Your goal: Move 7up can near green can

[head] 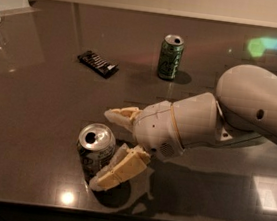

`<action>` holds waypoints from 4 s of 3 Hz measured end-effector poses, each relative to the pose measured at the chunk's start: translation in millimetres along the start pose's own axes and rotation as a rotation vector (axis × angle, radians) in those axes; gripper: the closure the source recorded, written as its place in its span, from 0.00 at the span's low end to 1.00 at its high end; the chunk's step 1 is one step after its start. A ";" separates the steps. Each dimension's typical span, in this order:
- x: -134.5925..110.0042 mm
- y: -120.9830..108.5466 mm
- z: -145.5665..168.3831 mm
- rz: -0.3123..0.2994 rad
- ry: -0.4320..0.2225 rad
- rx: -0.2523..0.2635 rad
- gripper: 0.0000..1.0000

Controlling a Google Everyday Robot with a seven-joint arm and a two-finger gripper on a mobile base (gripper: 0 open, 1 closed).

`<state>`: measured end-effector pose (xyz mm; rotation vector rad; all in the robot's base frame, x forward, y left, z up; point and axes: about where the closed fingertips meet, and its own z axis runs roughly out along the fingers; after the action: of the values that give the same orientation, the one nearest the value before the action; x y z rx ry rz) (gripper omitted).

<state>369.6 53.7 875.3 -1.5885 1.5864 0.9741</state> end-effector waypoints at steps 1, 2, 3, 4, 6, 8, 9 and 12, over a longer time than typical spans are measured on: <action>-5.7 0.2 2.1 0.008 -0.025 -0.016 0.41; -12.4 -2.5 -6.8 0.011 -0.038 -0.011 0.64; -19.0 -22.8 -37.1 0.028 -0.021 0.085 0.88; -18.2 -54.5 -73.7 0.057 0.011 0.211 1.00; -2.6 -137.3 -140.0 0.114 0.027 0.439 1.00; 24.5 -202.9 -175.7 0.176 -0.007 0.551 1.00; 40.3 -224.7 -185.6 0.209 -0.026 0.581 1.00; 76.2 -260.1 -191.8 0.290 -0.037 0.593 0.62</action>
Offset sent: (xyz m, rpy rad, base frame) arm 0.0112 -0.0107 0.0262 0.0606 0.0227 -0.0153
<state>635.8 -144.2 891.8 -0.9484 1.8878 0.5820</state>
